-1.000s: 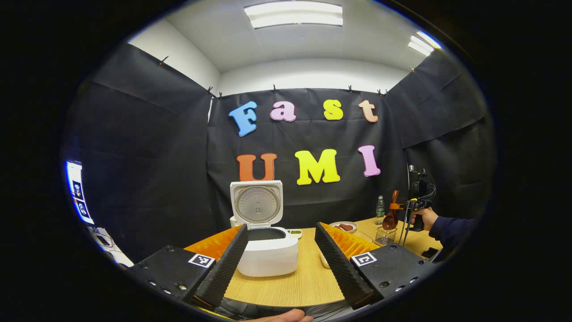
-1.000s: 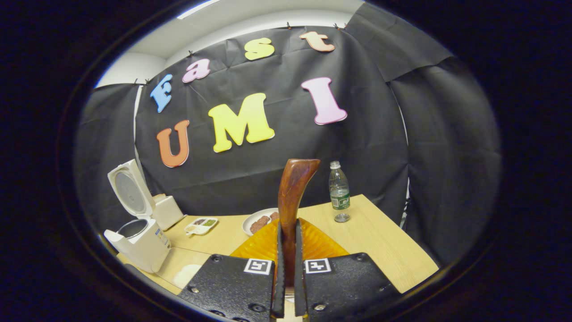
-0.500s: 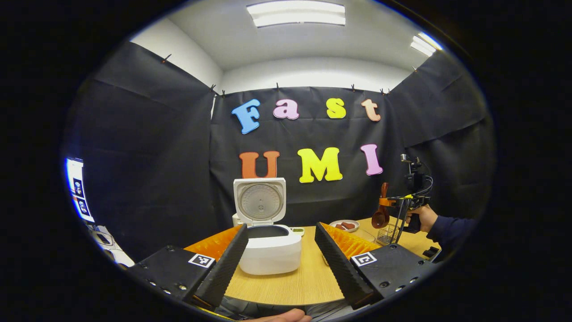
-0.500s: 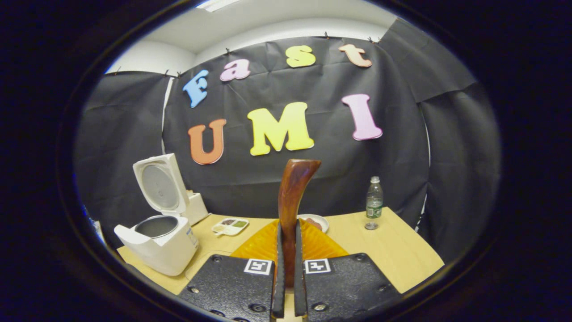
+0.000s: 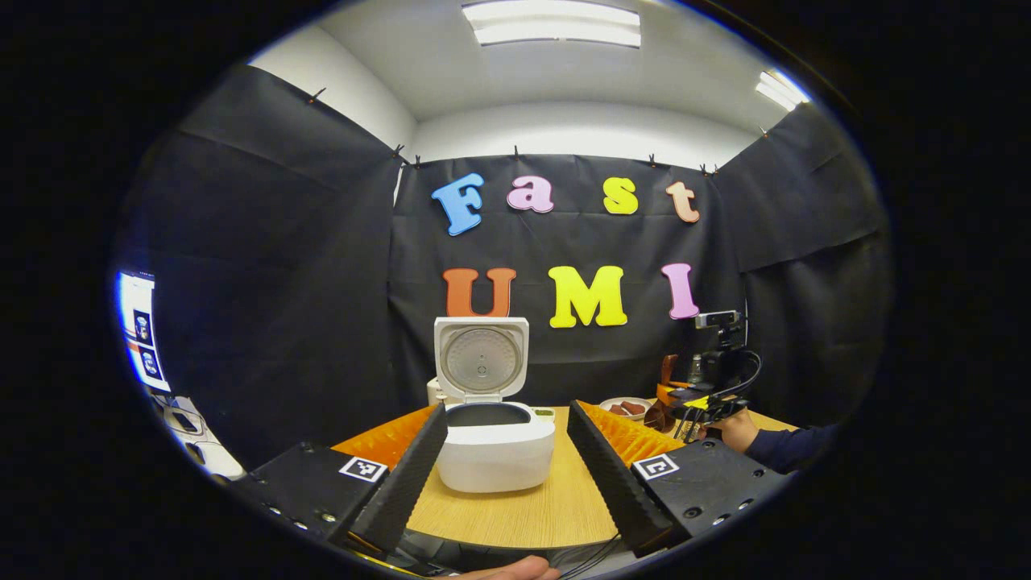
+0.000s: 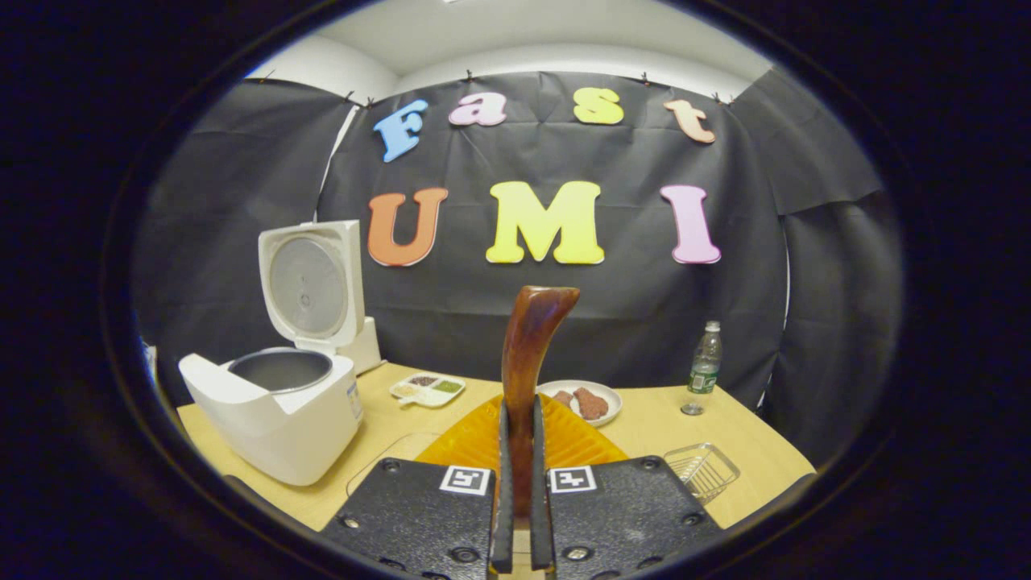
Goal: Close the left gripper, press the button to open the rice cooker; take a wooden spoon from the chopstick holder with the right hand, scoop a spoonful of rice and pour it into the rice cooker, then put the wooden spoon back into the chopstick holder.
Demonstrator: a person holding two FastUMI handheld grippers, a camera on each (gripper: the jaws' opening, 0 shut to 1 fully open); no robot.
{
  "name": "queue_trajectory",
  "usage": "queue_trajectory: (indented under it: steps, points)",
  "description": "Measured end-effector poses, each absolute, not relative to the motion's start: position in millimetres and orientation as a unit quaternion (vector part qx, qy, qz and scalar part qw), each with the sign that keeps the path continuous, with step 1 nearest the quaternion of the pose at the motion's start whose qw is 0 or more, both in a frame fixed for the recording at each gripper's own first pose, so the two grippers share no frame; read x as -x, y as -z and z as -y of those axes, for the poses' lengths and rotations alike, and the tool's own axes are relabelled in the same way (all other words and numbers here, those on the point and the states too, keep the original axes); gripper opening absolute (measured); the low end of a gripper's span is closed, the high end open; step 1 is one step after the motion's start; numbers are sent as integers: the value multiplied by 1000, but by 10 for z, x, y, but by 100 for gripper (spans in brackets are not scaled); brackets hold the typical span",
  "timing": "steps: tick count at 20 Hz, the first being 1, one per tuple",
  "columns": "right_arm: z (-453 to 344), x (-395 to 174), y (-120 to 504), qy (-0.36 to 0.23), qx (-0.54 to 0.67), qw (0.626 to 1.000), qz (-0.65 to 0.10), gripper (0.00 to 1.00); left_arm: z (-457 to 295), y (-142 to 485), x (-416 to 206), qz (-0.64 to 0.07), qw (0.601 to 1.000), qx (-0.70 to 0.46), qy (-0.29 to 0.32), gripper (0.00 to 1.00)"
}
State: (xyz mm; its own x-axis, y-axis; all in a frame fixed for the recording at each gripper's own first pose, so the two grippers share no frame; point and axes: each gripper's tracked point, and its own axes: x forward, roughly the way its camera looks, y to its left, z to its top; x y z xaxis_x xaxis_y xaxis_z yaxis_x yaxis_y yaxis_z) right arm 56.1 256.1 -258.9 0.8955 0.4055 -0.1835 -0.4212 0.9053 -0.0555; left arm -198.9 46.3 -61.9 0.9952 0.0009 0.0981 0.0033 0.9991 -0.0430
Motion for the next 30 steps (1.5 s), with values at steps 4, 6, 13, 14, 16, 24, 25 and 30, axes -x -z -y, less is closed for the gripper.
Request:
queue_trajectory:
  steps: [4,6,13,14,16,24,25,30]
  points:
    - [-2687,-625,3020,-214,90,966,-113,14,-419,637,2015,53,999,13,7,95]
    - [-2631,-676,3141,-203,121,965,-118,13,-399,656,2023,52,999,11,12,95]
    - [-2540,-691,3346,-174,117,969,-134,13,-446,726,1972,47,999,20,8,95]
    - [-2566,-657,3344,-175,115,969,-132,14,-453,746,1971,44,999,22,7,95]
    - [-2648,-578,3401,-180,109,968,-136,14,-484,754,1959,42,999,25,4,95]
    - [-3064,-196,3376,-209,10,967,-148,14,-540,759,1939,37,999,22,0,95]
    - [-3112,-161,3375,-212,-2,966,-148,14,-538,743,1952,39,999,17,-1,95]
    - [-3198,-159,3374,-231,-109,947,-194,14,-483,742,1979,44,999,5,11,95]
